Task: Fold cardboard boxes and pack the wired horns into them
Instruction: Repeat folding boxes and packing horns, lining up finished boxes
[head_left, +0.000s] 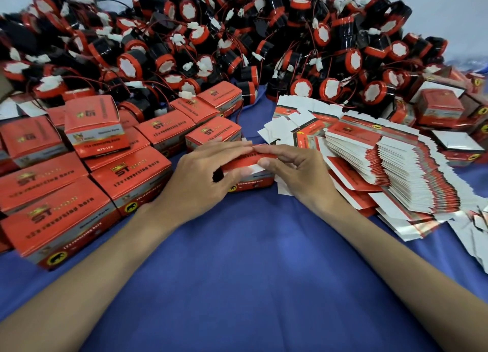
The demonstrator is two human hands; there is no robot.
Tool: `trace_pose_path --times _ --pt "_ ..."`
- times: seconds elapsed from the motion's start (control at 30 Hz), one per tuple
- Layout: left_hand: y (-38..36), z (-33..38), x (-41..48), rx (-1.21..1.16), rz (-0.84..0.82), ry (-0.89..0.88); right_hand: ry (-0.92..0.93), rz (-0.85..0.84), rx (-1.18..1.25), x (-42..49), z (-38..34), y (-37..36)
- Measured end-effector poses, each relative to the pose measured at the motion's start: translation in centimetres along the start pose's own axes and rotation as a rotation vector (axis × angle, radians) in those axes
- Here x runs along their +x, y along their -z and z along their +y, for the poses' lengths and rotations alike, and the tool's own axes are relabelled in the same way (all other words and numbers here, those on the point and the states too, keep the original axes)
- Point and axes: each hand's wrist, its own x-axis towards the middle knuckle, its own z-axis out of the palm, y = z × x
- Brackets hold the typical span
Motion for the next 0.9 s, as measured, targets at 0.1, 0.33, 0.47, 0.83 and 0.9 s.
trace_pose_path --times 0.1,0.33,0.47,0.83,0.9 --pt "0.4 -0.1 0.1 0.047 -0.018 -0.048 0.053 0.091 -0.062 0.0 0.1 -0.3" --pt "0.4 0.0 0.2 0.028 0.019 -0.041 0.117 0.019 -0.242 -0.3 0.2 0.5" --pt "0.5 0.1 0.3 0.036 0.025 -0.048 0.191 -0.052 -0.389 -0.8 0.3 1.0" --pt "0.8 0.1 0.6 0.024 0.036 -0.028 0.138 0.229 -0.416 -1.1 -0.6 -1.2" --pt "0.9 0.3 0.6 -0.009 0.032 0.005 0.168 0.249 -0.492 -1.2 -0.8 -1.4"
